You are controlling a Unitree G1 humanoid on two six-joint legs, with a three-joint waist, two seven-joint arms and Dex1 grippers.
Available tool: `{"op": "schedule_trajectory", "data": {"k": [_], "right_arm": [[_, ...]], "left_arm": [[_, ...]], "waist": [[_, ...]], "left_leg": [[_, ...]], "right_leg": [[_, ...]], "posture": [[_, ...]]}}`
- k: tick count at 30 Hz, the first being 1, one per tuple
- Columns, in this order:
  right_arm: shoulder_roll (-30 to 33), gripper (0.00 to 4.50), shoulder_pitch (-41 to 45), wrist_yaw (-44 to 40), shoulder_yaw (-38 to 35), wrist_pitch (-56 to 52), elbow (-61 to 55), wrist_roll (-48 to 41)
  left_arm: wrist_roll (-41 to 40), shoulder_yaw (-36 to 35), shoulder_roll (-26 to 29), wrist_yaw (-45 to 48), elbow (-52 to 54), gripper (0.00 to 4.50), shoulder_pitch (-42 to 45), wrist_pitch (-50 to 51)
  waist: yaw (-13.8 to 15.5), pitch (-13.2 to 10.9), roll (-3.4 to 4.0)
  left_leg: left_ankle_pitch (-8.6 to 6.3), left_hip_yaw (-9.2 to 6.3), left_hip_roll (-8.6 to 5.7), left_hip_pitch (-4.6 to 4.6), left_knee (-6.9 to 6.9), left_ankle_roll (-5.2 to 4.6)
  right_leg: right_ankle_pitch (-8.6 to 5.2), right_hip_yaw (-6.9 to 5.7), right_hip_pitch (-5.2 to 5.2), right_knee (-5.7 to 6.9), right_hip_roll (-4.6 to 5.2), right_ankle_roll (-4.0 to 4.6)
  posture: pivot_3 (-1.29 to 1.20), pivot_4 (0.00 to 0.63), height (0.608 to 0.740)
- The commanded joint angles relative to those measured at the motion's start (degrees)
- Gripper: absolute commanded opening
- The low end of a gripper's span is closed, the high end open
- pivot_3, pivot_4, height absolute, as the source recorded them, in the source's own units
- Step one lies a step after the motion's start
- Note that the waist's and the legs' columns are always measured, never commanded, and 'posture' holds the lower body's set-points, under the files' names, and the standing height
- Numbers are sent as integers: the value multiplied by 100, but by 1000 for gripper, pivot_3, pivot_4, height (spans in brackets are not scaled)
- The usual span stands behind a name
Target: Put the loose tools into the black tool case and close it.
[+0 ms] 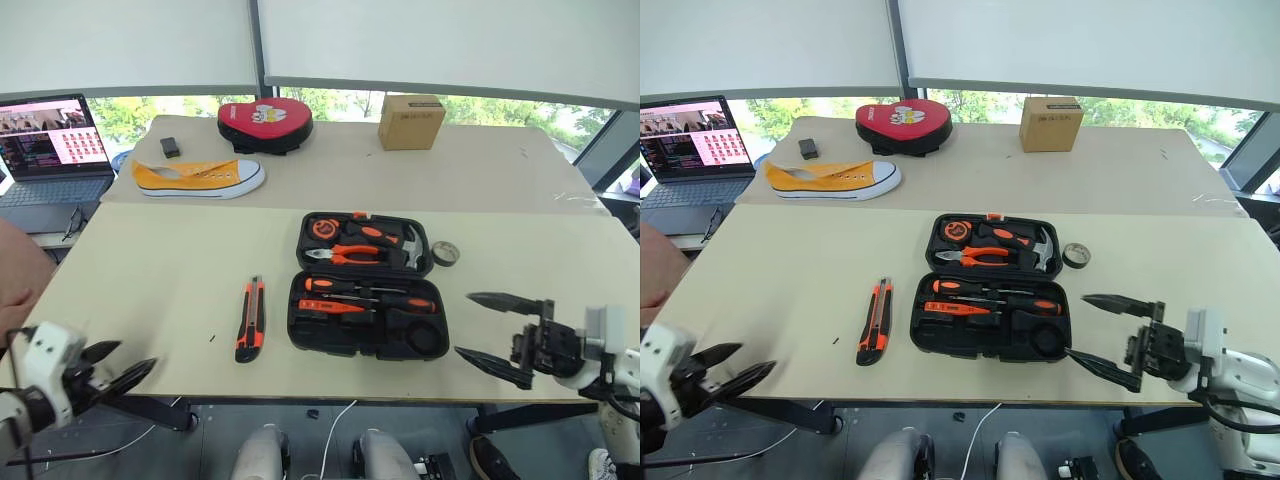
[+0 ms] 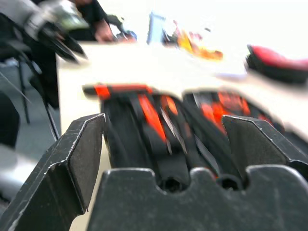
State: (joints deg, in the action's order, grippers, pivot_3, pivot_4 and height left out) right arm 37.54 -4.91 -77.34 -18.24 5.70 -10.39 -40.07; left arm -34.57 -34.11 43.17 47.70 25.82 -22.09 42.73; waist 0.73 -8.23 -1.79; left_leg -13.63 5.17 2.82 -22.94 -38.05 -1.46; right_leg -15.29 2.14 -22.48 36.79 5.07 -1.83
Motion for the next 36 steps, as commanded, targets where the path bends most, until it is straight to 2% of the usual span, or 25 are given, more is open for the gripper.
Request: {"op": "schedule_trajectory", "data": {"k": [1, 2, 4, 6, 7, 9, 17, 20, 24, 28, 29, 34, 36], "right_arm": [[-220, 4500, 166, 42, 130, 65, -313, -192], [-285, 4500, 212, -3, 168, 109, -328, -229], [-266, 4500, 232, -128, 221, 37, -291, -240], [-233, 4500, 220, -157, 235, -38, -262, -238], [-216, 4500, 209, -192, 239, -27, -240, -222], [-175, 4500, 184, -244, 242, -37, -221, -210], [-102, 4500, 104, -223, 197, -108, -271, -232], [-83, 4500, 71, -201, 160, -136, -312, -242], [-66, 4500, 23, -182, 123, -145, -330, -241], [-56, 4500, -8, -154, 115, -124, -342, -233], [-48, 4500, -5, -156, 102, -123, -329, -238], [-15, 4500, -5, -169, 38, -104, -250, -223], [1, 4500, -42, -162, -23, -97, -214, -210]], "left_arm": [[-964, 250, -36, -1075, 795, 4373, 938, 1499], [-1100, 369, -87, -1359, 939, 4373, 1198, 1799], [-824, 815, -229, -2281, 1202, 4373, 1732, 2584], [-946, 986, -562, -2791, 1364, 4373, 2145, 3118], [-990, 1045, -910, -3102, 1436, 4373, 2398, 3381], [-852, 1399, -1271, -3529, 1585, 4373, 2675, 3792], [-251, 2219, -2132, -4375, 1489, 4373, 3078, 4190], [-122, 2543, -2243, -4416, 1379, 4373, 3099, 4340], [54, 2723, -2265, -4395, 1260, 3319, 3102, 4310], [91, 2659, -1954, -4132, 1334, 1690, 3008, 4386], [61, 2506, -1776, -3991, 1347, 1577, 2978, 4379], [50, 1903, -510, -3077, 970, 1565, 2938, 3794], [183, 1848, 196, -2265, 586, 1565, 2911, 2821]], "waist": [[1, 0, 1], [4, 0, 0], [-10, 0, 1], [-25, 0, 2], [-46, 0, 1], [-54, -2, -3], [-67, -3, -6], [-23, -2, -5], [-7, 3, 4], [-9, 4, 5], [-12, 4, 5], [-115, 2, 5], [-128, 0, 3]], "left_leg": [[1, 0, -1, 3, 0, -1], [1, -1, -1, 2, 0, -1], [6, -7, 1, 2, 0, -1], [32, -3, -2, 7, 0, -46], [32, -3, -2, 8, 1, -46], [31, -5, -1, 6, 2, -46], [33, -9, -5, 8, 4, -42], [34, -10, -13, 8, 4, -42], [34, -10, -15, 10, 4, -42], [34, -9, -14, 10, 4, -42], [34, -9, -14, 11, 4, -43], [34, -7, -2, 15, 18, -42], [35, -8, -2, 16, 22, -40]], "right_leg": [[0, -3, 5, 0, -17, -1], [0, -5, 8, 0, -34, -1], [3, -3, 14, 0, -55, -5], [4, 8, 17, -1, -62, -8], [4, 11, 18, -3, -65, -8], [4, 11, 15, -3, -71, -8], [3, 16, 17, -2, -75, -8], [4, 19, 19, -4, -71, -8], [3, 22, 20, -5, -69, -8], [3, 23, 20, -6, -69, -7], [3, 23, 20, -6, -69, -7], [-3, 21, 10, -2, -78, 4], [-6, 19, 6, 1, -78, 10]], "posture": [[0, 150, 740], [0, 150, 740], [0, 150, 740], [0, 150, 740], [0, 150, 740], [0, 150, 740], [0, 150, 740], [0, 150, 740], [0, 150, 740], [0, 150, 740], [0, 150, 740], [0, 150, 740], [0, 150, 740]]}}
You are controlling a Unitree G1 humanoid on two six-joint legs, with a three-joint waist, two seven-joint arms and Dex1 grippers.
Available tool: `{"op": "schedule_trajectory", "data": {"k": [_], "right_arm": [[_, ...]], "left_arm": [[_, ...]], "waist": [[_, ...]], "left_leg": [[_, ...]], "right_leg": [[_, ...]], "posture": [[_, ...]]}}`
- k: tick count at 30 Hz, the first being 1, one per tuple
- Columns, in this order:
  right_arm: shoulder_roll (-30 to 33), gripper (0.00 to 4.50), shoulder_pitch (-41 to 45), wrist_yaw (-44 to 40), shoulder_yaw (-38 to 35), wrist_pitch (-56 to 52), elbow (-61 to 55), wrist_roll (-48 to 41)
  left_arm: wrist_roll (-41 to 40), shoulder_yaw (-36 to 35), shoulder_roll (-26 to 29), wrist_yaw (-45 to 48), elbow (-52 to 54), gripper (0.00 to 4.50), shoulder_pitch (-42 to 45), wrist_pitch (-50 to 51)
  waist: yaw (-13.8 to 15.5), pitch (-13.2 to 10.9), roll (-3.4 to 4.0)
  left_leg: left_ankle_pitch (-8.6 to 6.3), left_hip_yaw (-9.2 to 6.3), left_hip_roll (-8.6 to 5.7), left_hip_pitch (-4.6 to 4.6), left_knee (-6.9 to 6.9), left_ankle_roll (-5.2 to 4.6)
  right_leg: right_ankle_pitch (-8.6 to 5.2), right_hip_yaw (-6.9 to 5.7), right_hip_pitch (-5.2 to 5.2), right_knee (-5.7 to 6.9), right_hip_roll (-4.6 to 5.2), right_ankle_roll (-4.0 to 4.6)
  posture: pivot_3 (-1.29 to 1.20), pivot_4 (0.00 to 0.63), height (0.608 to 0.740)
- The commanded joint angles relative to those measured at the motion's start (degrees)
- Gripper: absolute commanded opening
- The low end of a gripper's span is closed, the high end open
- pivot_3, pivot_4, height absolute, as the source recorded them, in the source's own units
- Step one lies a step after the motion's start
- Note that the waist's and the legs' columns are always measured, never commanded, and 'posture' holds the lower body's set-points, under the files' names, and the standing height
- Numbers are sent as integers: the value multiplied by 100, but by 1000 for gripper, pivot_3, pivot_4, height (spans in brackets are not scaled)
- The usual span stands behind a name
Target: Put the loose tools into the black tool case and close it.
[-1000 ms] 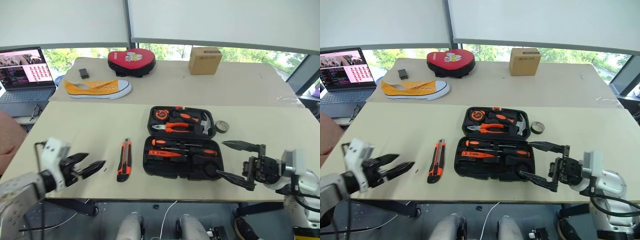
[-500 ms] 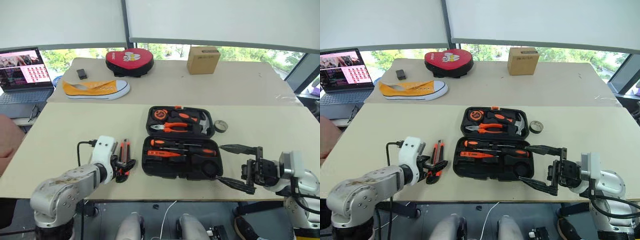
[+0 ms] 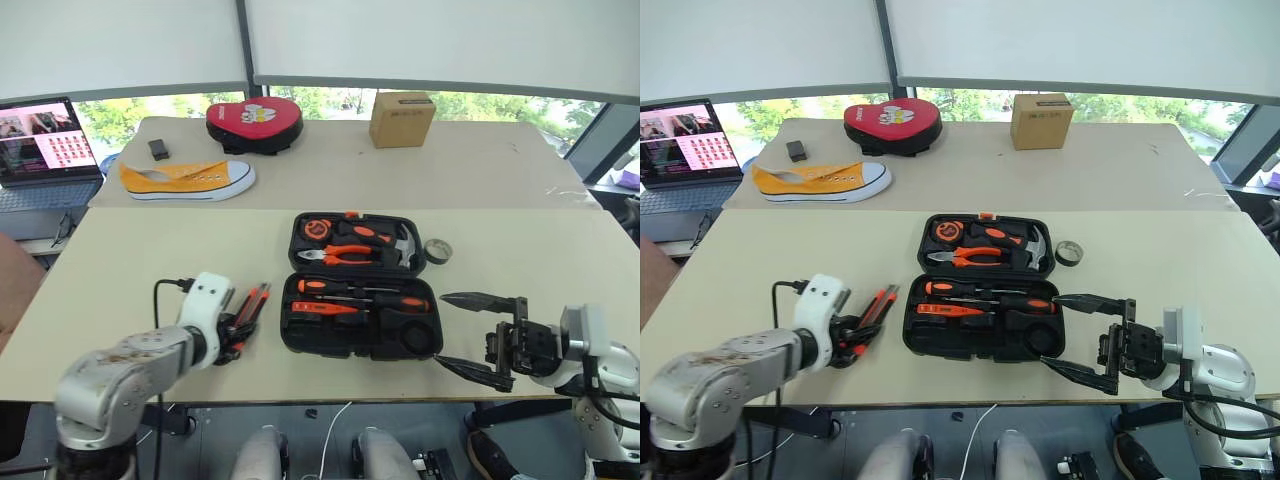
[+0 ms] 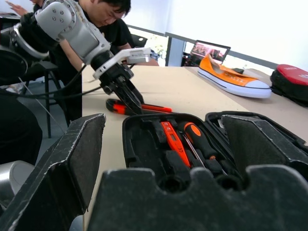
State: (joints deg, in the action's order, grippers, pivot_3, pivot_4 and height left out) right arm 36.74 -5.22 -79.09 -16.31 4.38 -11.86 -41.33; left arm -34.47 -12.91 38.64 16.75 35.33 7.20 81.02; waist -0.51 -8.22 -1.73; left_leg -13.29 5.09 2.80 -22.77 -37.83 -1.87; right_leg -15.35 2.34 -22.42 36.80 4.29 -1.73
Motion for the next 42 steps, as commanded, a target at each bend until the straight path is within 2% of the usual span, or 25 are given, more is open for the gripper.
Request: {"op": "schedule_trajectory", "data": {"k": [1, 3, 5, 6, 9, 11, 13, 17, 20, 22, 30, 40, 42], "right_arm": [[82, 4500, -39, 29, -256, 37, -46, -70], [123, 4500, -87, 37, -352, 89, 48, 8], [195, 4500, -88, 46, -454, 115, 173, 68], [266, 4500, -91, 42, -531, 73, 233, 60], [528, 4500, -180, -41, -736, -118, 322, -13], [705, 4500, -297, -127, -815, -214, 346, -16], [818, 4500, -405, -141, -911, -254, 393, 4], [826, 4500, -583, -90, -992, -245, 361, 66], [724, 4500, -751, 101, -1005, -350, 133, 4], [652, 4500, -819, 284, -1028, -448, -49, -84], [525, 4500, -1268, 521, -1158, -583, -527, -121], [583, 4500, -1368, 570, -1202, -609, -605, -126], [599, 4500, -1353, 578, -1204, -629, -606, -130]], "left_arm": [[245, -181, 936, 1430, -565, 1565, 34, -1710], [311, 307, 1417, 2834, -793, 1565, 223, -2976], [378, 781, 1572, 3904, -1001, 1565, 480, -3958], [422, 1034, 1543, 4276, -1126, 1565, 714, -4281], [394, 1754, 1324, 5087, -1442, 1565, 1585, -4563], [503, 2250, 1223, 5562, -1603, 1565, 2048, -4669], [768, 2891, 956, 5836, -1712, 1565, 2494, -4742], [1496, 3883, 335, 5671, -1987, 1565, 3200, -4568], [2002, 4295, -286, 5246, -2445, 1565, 3572, -4549], [2219, 4452, -474, 5145, -2602, 1565, 3682, -4551], [2551, 4728, -571, 5252, -2603, 1565, 3670, -4475], [2690, 4855, -703, 5246, -2579, 1565, 3608, -4183], [2836, 4808, -806, 5015, -2737, 2569, 3589, -4297]], "waist": [[0, -6, -9], [53, -9, -12], [126, -10, -11], [152, -10, -11], [176, -10, -11], [175, -12, -14], [150, -11, -12], [116, -11, -12], [123, -11, -13], [117, -11, -13], [125, -11, -12], [127, -11, -12], [129, -11, -12]], "left_leg": [[1, -1, 1, -3, 0, 3], [5, 2, 0, -15, 3, 10], [1, 4, -6, -28, 2, 17], [-23, 14, -12, -39, 2, 56], [-24, 31, -36, -65, 1, 45], [10, 33, -40, -74, -3, -21], [10, 29, -38, -83, -4, -25], [10, 14, -31, -94, -4, -25], [11, 1, -31, -101, -9, -25], [11, -3, -31, -102, -14, -25], [11, -7, -30, -103, -18, -25], [11, -9, -32, -103, -42, -25], [11, -11, -32, -102, -49, -25]], "right_leg": [[-2, -4, -6, 2, 0, 4], [-4, -7, -20, -1, 6, 8], [-21, -10, -27, -7, 19, 39], [-22, -8, -36, -13, 36, 45], [-17, -5, -53, -16, 65, 36], [4, -7, -55, -16, 60, -2], [13, -3, -53, -40, 31, -19], [21, -1, -51, -56, -10, -36], [22, 2, -57, -50, -19, -40], [23, 2, -58, -48, -20, -42], [23, 5, -59, -45, -19, -44], [20, 4, -58, -17, -15, -50], [20, 4, -58, -9, -16, -50]], "posture": [[0, 150, 740], [0, 150, 740], [0, 150, 740], [0, 150, 740], [0, 150, 740], [0, 150, 740], [0, 150, 740], [0, 150, 740], [0, 150, 740], [0, 150, 740], [0, 150, 740], [0, 150, 740], [0, 150, 740]]}}
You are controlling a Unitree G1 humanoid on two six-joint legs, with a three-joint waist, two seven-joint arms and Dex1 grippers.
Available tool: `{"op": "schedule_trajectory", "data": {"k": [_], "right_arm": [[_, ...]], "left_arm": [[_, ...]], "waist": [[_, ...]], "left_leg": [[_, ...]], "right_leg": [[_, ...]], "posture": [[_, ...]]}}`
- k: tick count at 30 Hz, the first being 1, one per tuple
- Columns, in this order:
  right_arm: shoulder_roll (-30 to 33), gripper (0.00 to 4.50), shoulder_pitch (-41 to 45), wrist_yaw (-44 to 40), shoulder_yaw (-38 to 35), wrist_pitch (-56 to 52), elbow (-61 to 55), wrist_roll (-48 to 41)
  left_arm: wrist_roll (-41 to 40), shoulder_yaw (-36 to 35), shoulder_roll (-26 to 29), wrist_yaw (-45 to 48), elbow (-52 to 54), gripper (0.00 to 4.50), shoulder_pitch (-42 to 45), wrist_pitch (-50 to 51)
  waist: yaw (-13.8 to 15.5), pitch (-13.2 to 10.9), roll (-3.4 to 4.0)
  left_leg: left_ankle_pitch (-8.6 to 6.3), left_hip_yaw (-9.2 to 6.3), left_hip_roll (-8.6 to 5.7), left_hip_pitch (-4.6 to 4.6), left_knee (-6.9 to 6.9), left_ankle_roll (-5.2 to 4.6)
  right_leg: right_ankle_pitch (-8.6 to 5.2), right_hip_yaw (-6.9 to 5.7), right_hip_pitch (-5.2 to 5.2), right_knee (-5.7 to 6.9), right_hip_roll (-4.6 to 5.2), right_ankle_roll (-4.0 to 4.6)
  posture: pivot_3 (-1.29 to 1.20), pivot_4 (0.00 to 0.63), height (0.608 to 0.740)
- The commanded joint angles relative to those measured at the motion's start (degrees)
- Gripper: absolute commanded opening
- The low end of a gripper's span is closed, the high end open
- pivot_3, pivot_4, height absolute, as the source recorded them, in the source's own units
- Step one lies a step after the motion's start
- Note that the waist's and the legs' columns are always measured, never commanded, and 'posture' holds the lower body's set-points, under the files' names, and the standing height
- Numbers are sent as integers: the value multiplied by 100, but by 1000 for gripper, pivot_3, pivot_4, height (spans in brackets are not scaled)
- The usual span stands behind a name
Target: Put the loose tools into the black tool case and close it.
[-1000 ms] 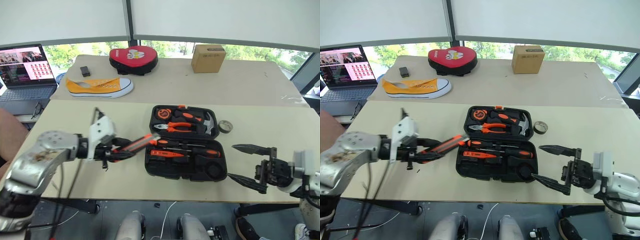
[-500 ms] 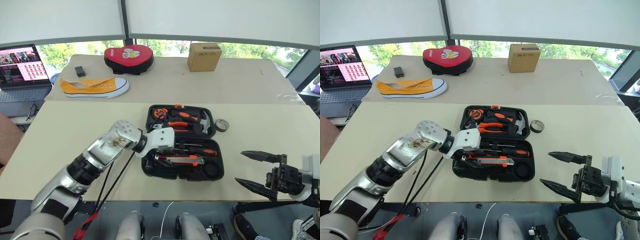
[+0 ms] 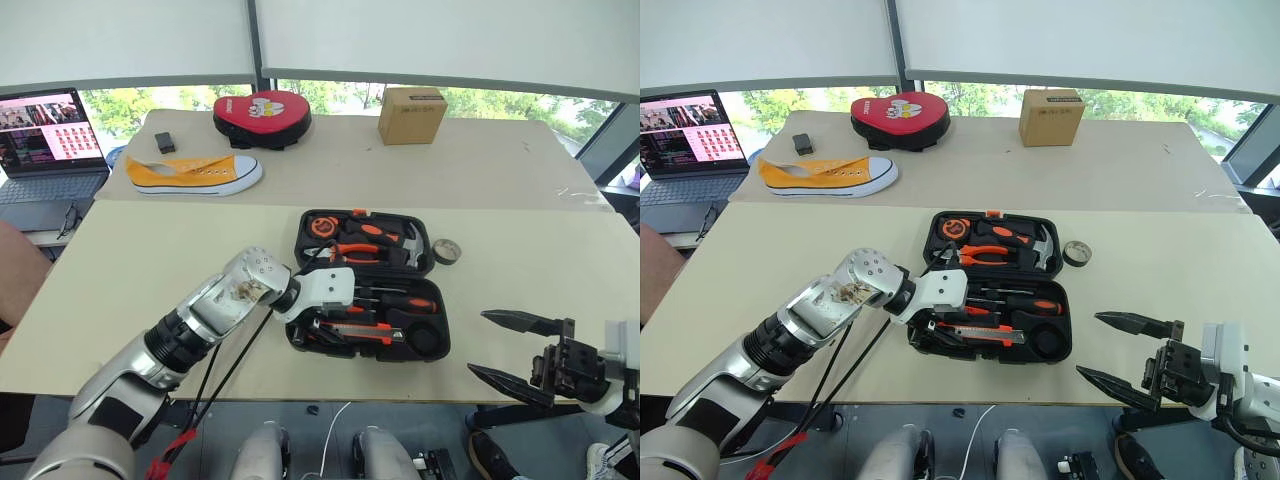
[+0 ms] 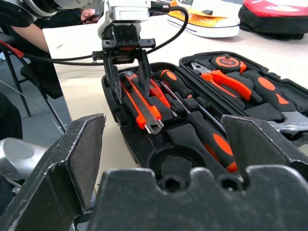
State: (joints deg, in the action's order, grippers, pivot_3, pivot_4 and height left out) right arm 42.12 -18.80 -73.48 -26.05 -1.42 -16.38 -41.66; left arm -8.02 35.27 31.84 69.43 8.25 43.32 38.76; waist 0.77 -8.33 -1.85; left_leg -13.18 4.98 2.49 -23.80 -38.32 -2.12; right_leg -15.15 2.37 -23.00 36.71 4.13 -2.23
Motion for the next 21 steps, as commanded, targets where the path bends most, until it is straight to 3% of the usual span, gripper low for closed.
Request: {"op": "schedule_trajectory", "data": {"k": [1, 5, 11, 14, 21], "right_arm": [[66, 4500, 15, 25, -228, -59, -159, -98], [79, 4500, 35, 52, -211, -109, -197, -100], [62, 4500, 25, 69, -206, -144, -238, -86], [31, 4500, 56, 123, -177, -151, -258, -62], [-123, 4500, -14, 275, -150, -78, -364, -4]], "left_arm": [[190, -12, -129, -226, -48, 2880, -27, -90], [-95, -297, -217, -117, 36, 4256, -50, -66], [-642, -1114, -470, -133, -82, 4256, -30, -359], [-596, -1247, -316, 88, -460, 3536, -160, -992], [-506, -1201, -636, 97, -955, 848, -734, -2169]], "waist": [[10, 1, 1], [21, 1, 1], [4, 1, 1], [-14, 1, 2], [14, 2, 4]], "left_leg": [[0, 0, 0, 0, -3, 0], [-4, -6, 1, 2, -35, -6], [-7, -6, 2, -3, -42, -11], [-7, -6, 3, 0, -41, -11], [-7, -5, 1, 0, -43, -11]], "right_leg": [[0, 0, 0, 2, 0, 0], [0, -5, 16, 9, 2, 0], [0, -5, 14, 11, 4, -1], [0, -5, 16, 14, 2, -1], [0, -5, 16, 14, 5, -1]], "posture": [[0, 150, 740], [0, 150, 740], [0, 150, 740], [0, 150, 740], [0, 150, 740]]}}
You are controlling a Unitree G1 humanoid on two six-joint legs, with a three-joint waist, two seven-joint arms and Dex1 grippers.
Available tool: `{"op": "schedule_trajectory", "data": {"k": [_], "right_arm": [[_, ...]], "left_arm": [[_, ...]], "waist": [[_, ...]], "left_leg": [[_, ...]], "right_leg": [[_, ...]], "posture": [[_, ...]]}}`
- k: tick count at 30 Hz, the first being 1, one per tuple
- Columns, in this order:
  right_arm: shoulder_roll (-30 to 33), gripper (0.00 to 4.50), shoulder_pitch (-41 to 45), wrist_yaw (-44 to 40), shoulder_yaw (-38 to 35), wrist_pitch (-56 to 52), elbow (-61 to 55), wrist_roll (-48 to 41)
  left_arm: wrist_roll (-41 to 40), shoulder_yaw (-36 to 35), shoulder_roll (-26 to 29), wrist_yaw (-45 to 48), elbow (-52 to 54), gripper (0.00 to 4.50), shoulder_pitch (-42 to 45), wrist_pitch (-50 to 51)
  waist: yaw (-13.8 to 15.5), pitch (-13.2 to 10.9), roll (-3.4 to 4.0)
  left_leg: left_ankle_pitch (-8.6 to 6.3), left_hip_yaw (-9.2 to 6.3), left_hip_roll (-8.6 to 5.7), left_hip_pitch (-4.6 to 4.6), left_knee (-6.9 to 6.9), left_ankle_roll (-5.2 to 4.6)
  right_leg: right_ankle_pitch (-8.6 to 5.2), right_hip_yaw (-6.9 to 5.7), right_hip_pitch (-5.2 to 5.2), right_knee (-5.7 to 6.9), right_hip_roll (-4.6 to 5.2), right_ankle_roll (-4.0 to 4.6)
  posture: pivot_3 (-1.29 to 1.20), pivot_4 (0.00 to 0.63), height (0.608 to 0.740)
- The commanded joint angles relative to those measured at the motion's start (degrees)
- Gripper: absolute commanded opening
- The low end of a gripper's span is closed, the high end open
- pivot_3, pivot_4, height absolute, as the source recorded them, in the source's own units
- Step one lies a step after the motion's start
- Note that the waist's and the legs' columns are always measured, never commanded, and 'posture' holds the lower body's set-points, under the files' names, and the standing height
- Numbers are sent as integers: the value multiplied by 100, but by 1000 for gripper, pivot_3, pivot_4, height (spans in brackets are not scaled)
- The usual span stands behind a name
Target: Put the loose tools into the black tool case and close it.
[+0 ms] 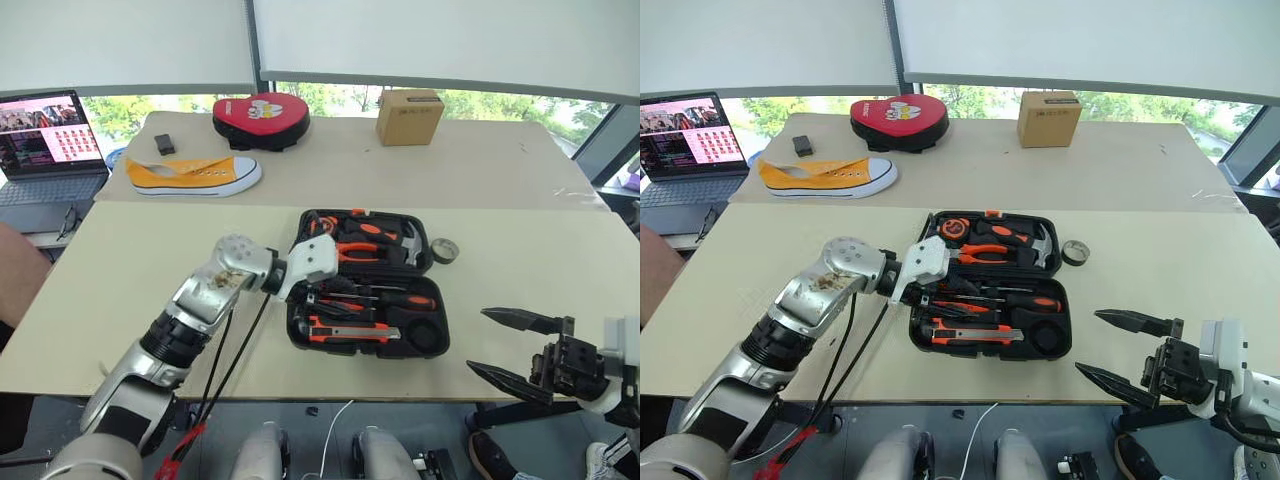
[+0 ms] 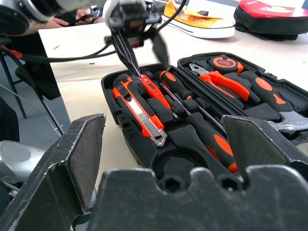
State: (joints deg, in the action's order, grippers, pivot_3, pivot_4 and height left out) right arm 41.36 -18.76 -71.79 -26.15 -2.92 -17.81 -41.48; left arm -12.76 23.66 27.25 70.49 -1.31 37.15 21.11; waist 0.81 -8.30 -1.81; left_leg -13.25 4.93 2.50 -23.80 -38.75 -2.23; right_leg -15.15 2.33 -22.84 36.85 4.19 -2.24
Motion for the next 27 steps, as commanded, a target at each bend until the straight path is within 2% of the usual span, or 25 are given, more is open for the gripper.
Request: {"op": "schedule_trajectory", "data": {"k": [1, 2, 3, 7, 11, 16, 19, 22, 27], "right_arm": [[-66, 4500, -34, 122, -145, 70, -245, -15], [-87, 4500, -62, 140, -144, 71, -274, -6], [-101, 4500, -84, 163, -139, 65, -301, -2], [-144, 4500, -123, 214, -107, 49, -364, 26], [-145, 4500, -118, 231, -109, 46, -375, 22], [-143, 4500, -76, 257, -93, 31, -385, 17], [-162, 4500, -89, 279, -88, 21, -411, 10], [-184, 4500, -105, 309, -90, 7, -443, -7], [-190, 4500, -181, 318, -131, -8, -466, -51]], "left_arm": [[-76, -77, -270, -53, 5, 462, -198, -456], [-75, -68, -332, -80, 34, 105, -282, -498], [-38, -40, -359, -84, 52, 40, -346, -549], [162, 181, -298, 16, 60, 40, -581, -540], [536, 318, -276, -277, -150, 40, -615, -275], [780, 588, -132, -159, -281, 40, -532, 46], [670, 550, -279, -428, -281, 40, -514, 762], [597, 409, -487, -698, -275, 40, -497, 1069], [202, 107, -512, -343, 156, 40, -534, 404]], "waist": [[17, 0, 0], [24, 0, 0], [25, 0, 0], [-7, 1, 1], [-13, 3, 5], [-4, 6, 7], [-11, 19, 22], [6, 32, 37], [-2, 32, 38]], "left_leg": [[0, 0, -1, -1, -2, 0], [0, 0, -1, -1, -4, 0], [-1, 0, -2, -1, -6, -1], [-2, 0, 0, 0, -5, -2], [-2, 0, 1, 2, -4, -3], [-3, -1, 1, 52, -4, -4], [-4, 0, 3, 56, -4, -4], [-4, 0, 2, 59, -4, -4], [-4, 0, 3, 58, -6, -5]], "right_leg": [[0, -1, 1, 0, 2, 0], [0, -1, 2, 0, 3, 0], [1, -1, 4, 0, 6, -1], [1, 0, 4, 1, 3, -2], [1, -1, 5, 1, 1, -2], [0, -4, 57, -5, 4, -2], [0, -1, 60, -7, 4, -2], [0, -1, 64, -7, 5, -3], [1, 2, 62, -6, 11, -4]], "posture": [[0, 150, 740], [0, 150, 740], [0, 150, 740], [0, 150, 740], [0, 150, 740], [0, 150, 740], [0, 150, 740], [0, 150, 740], [0, 150, 740]]}}
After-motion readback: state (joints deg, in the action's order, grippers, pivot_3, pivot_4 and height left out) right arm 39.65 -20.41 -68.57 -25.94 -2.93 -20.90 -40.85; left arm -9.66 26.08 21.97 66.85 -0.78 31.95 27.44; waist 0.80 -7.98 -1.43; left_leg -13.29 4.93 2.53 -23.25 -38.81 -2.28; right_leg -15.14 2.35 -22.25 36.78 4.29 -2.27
